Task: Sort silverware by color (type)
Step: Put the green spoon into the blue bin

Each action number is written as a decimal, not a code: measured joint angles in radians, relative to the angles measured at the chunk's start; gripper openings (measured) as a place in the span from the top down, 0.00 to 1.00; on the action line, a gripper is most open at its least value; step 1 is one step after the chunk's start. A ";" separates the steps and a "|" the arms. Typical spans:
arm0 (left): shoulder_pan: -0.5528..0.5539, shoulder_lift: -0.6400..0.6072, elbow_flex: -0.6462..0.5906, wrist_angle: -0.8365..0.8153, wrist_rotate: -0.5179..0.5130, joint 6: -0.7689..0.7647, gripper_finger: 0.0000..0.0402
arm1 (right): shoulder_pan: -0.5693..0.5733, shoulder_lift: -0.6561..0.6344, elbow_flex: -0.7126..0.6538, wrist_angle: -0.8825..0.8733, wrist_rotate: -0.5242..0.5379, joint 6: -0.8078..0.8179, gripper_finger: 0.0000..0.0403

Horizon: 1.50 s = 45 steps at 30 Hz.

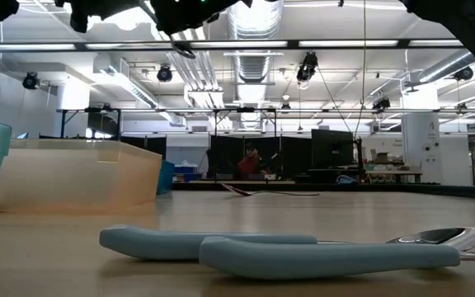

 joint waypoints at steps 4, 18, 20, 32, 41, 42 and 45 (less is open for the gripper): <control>0.002 -0.005 0.000 0.045 -0.002 0.044 0.70 | 0.005 0.000 0.000 0.028 -0.008 -0.007 0.94; 0.004 -0.051 0.000 0.091 -0.003 0.067 0.70 | 0.043 0.000 0.000 0.096 -0.038 -0.060 0.94; 0.004 -0.054 0.000 0.093 -0.003 0.067 0.70 | 0.047 0.000 0.000 0.101 -0.038 -0.069 0.94; 0.004 -0.056 0.012 0.101 0.063 0.075 0.71 | 0.059 0.000 -0.001 0.101 -0.056 -0.069 0.94; 0.003 -0.057 0.017 0.087 0.073 0.067 0.93 | 0.062 0.002 -0.001 0.101 -0.048 -0.079 0.94; 0.003 -0.057 0.017 0.087 0.073 0.067 0.93 | 0.062 0.002 -0.001 0.102 -0.046 -0.084 0.94; 0.003 -0.058 0.022 0.070 0.071 0.072 0.93 | 0.063 0.002 -0.002 0.115 -0.016 -0.123 0.94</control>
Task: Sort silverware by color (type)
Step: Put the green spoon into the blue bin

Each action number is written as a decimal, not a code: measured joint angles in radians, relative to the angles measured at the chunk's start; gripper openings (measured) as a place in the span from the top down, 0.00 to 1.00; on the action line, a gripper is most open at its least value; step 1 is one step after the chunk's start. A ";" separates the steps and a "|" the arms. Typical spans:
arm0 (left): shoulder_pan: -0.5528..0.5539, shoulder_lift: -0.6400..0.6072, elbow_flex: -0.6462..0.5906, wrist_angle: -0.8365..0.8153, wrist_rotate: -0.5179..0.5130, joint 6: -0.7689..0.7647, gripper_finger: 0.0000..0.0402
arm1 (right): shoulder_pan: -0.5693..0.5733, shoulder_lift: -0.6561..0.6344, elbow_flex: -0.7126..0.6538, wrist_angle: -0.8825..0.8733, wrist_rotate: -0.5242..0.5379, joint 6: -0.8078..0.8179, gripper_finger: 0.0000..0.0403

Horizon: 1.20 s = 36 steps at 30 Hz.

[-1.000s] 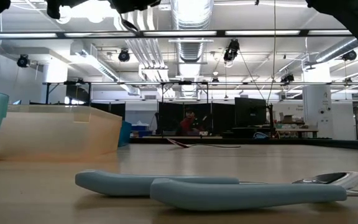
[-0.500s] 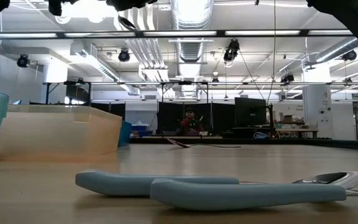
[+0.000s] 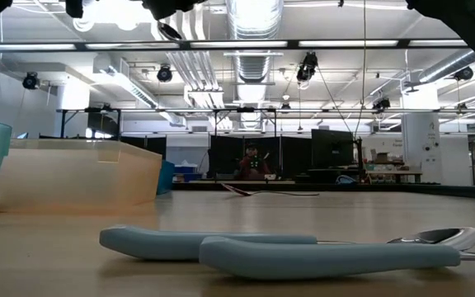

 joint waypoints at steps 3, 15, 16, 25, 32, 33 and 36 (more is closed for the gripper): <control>0.003 0.002 0.031 -0.044 0.002 0.027 0.93 | -0.005 0.000 0.000 0.020 0.021 -0.062 0.92; 0.167 0.070 0.248 -0.532 -0.078 0.086 0.93 | -0.100 -0.004 0.000 -0.229 0.223 0.112 0.62; 0.192 0.079 0.270 -0.611 -0.078 0.065 0.93 | -0.108 -0.004 0.001 -0.299 0.234 0.161 0.62; 0.388 0.240 0.354 -1.157 -0.061 -0.107 0.93 | -0.143 0.001 -0.002 -1.074 0.113 0.609 0.63; 0.461 0.423 0.351 -1.315 0.091 -0.164 0.93 | -0.130 0.008 -0.058 -1.358 0.037 0.764 0.67; 0.465 0.449 0.351 -1.337 0.097 -0.165 0.93 | -0.127 0.008 -0.064 -1.385 0.017 0.773 0.67; 0.466 0.523 0.352 -1.392 0.126 -0.177 0.93 | -0.113 0.008 -0.090 -1.453 -0.043 0.802 0.68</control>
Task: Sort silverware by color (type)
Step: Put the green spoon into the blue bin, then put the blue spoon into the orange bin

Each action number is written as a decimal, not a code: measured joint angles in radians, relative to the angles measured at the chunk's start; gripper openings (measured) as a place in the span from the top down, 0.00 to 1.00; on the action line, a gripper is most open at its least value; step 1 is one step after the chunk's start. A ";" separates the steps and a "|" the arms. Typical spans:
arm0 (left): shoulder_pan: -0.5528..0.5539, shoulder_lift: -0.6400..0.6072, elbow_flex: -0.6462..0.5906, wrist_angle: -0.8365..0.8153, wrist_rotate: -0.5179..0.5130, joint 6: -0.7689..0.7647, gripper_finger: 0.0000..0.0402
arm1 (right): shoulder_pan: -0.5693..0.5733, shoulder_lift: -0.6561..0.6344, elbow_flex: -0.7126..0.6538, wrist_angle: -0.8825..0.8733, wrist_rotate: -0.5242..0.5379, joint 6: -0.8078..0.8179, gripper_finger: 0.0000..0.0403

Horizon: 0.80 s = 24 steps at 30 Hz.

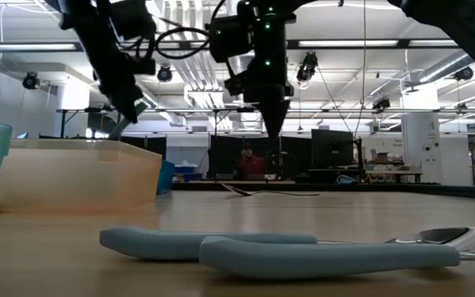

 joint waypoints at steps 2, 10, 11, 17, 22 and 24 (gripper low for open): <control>-0.001 0.043 0.014 -0.057 0.012 -0.005 0.93 | 0.012 0.000 -0.013 -0.031 -0.040 0.018 0.68; 0.000 0.155 0.083 -0.182 0.037 -0.008 0.75 | 0.096 0.000 -0.060 -0.044 -0.212 0.035 0.69; -0.001 0.162 0.084 -0.180 0.042 -0.001 0.70 | 0.111 0.000 -0.066 -0.044 -0.213 0.041 0.69; -0.001 0.189 0.084 -0.183 0.045 0.033 0.48 | 0.210 0.000 -0.076 -0.046 -0.267 0.056 0.69; -0.002 0.184 0.086 -0.154 0.251 0.034 0.43 | 0.311 0.000 -0.077 -0.025 -0.364 0.099 0.71; -0.004 0.174 0.087 -0.133 0.384 0.033 0.44 | 0.358 0.000 -0.081 0.015 -0.379 0.130 0.73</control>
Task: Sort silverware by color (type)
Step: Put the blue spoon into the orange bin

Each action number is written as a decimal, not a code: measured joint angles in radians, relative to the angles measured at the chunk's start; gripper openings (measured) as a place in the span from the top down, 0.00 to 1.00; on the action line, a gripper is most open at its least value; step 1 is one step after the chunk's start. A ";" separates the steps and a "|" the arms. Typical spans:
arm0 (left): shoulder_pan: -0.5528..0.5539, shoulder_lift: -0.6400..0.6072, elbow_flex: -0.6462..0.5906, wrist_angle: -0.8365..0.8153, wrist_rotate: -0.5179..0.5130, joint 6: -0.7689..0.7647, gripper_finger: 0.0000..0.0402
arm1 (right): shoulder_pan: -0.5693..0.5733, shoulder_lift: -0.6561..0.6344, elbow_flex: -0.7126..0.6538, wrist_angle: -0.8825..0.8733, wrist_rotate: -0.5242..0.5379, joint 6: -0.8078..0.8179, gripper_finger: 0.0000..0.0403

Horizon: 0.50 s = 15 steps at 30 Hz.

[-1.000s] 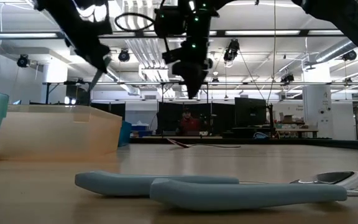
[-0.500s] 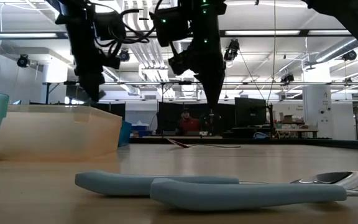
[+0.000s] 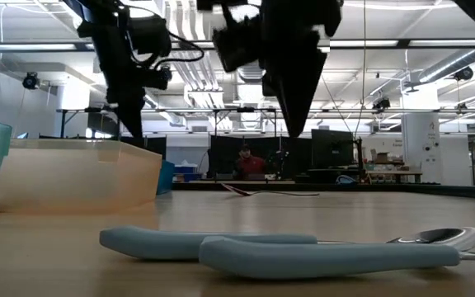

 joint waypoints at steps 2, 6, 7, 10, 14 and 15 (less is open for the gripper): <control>-0.003 -0.010 0.000 0.014 0.129 -0.003 0.45 | 0.047 0.000 -0.007 0.047 -0.008 0.026 0.74; -0.029 -0.037 0.000 0.047 0.329 -0.014 0.47 | 0.126 0.000 -0.033 0.161 -0.010 0.105 0.76; -0.038 -0.045 0.000 0.057 0.373 -0.019 0.48 | 0.143 0.000 -0.045 0.189 -0.009 0.128 0.76; -0.078 -0.068 0.000 0.085 0.472 -0.036 0.49 | 0.195 0.000 -0.086 0.268 -0.008 0.183 0.76; -0.149 -0.105 0.001 0.099 0.498 -0.066 0.50 | 0.257 0.000 -0.159 0.397 -0.010 0.253 0.75; -0.168 -0.113 0.004 0.098 0.498 -0.068 0.50 | 0.271 0.000 -0.176 0.427 -0.011 0.265 0.75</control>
